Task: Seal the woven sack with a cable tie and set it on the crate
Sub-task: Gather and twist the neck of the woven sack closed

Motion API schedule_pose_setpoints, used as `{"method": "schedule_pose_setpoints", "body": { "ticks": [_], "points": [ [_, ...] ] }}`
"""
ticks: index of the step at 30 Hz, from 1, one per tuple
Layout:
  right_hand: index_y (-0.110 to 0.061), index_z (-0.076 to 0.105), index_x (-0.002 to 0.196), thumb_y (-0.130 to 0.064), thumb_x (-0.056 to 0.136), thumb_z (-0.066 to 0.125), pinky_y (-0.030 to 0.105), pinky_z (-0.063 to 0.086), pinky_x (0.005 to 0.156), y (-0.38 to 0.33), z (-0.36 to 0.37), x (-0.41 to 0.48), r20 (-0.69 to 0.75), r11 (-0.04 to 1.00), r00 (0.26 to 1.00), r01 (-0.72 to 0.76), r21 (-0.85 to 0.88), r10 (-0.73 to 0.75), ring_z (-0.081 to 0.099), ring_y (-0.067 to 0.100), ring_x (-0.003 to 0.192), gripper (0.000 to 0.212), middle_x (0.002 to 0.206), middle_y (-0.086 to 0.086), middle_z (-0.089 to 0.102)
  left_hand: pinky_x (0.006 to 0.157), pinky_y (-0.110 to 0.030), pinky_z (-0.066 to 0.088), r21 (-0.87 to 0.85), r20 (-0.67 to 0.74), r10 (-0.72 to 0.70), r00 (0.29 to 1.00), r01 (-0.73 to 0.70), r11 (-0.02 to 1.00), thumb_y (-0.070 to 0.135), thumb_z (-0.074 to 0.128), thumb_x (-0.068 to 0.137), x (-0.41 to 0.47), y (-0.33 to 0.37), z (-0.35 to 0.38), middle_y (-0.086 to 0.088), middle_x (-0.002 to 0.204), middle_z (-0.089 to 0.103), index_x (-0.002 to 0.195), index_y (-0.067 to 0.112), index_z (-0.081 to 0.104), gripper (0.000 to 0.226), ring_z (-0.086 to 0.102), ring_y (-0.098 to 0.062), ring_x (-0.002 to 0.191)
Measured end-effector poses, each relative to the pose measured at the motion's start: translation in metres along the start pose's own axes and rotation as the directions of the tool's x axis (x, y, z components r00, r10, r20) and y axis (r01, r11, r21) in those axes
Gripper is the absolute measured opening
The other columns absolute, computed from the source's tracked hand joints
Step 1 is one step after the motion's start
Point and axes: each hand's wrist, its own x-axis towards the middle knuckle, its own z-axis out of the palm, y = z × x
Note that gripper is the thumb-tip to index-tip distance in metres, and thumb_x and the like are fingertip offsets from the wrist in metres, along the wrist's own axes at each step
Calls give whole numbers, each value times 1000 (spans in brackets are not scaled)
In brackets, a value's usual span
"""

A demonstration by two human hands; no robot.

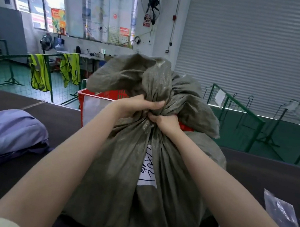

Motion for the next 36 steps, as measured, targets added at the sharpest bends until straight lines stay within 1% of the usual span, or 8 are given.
{"method": "schedule_pose_setpoints", "body": {
  "ticks": [4,10,13,17,21,26,31,36],
  "points": [
    [-1,51,129,-22,82,67,16,34,100,-20,-4,-4,243,997,967,-79,25,70,49,14,124,54,131,4,55,98,-8,22,259,41,-63,997,51,964,18,58,89,-17,-15,5,5,139,36,146,7,22,68,33,-7,129],
    [-8,53,129,-49,89,47,28,33,110,-58,-19,-18,520,974,838,-54,-219,163,50,16,121,58,136,4,53,91,-16,44,53,-51,-61,997,64,997,19,67,83,-14,-37,25,0,116,62,126,12,53,46,58,-15,114],
    [-10,45,135,-53,91,38,29,26,112,-64,-16,-21,480,954,864,-3,-299,153,42,17,127,62,137,2,45,82,-16,42,-93,-240,-49,970,27,995,13,69,80,-2,-38,37,6,101,60,118,10,59,39,59,-13,108],
    [-8,53,125,-56,89,39,27,28,107,-57,-30,-21,515,834,823,97,-544,240,42,21,130,61,136,9,49,89,-26,41,226,-438,-6,899,116,967,14,60,84,5,-42,47,-10,113,64,117,0,62,36,56,-19,117],
    [-16,35,142,-47,89,48,20,22,109,-36,-70,-24,539,874,823,120,-471,178,35,8,134,62,148,-5,38,86,-34,49,44,-607,-164,778,240,970,21,60,72,-2,-42,51,-17,115,65,115,-2,58,49,60,-33,108],
    [-20,19,147,-66,80,46,30,14,116,4,-98,-33,408,729,825,-8,-684,392,20,17,144,86,157,-1,20,96,-43,47,1,-614,-203,763,258,966,11,57,68,-7,-28,50,-20,121,59,117,-3,50,51,55,-36,111],
    [-28,22,146,-65,72,58,30,17,116,14,-94,-38,420,866,867,-26,-499,267,24,14,142,90,155,-8,23,91,-40,45,124,-598,-149,788,274,954,8,57,69,-13,-15,39,-21,122,56,113,-3,49,46,52,-37,113],
    [-24,35,141,-65,63,67,33,34,109,32,-76,-43,433,918,825,-239,-316,364,43,16,129,94,144,-7,41,72,-32,42,343,-536,-86,839,311,886,7,59,65,-18,3,25,-20,105,59,91,0,54,27,55,-35,96]
  ]
}}
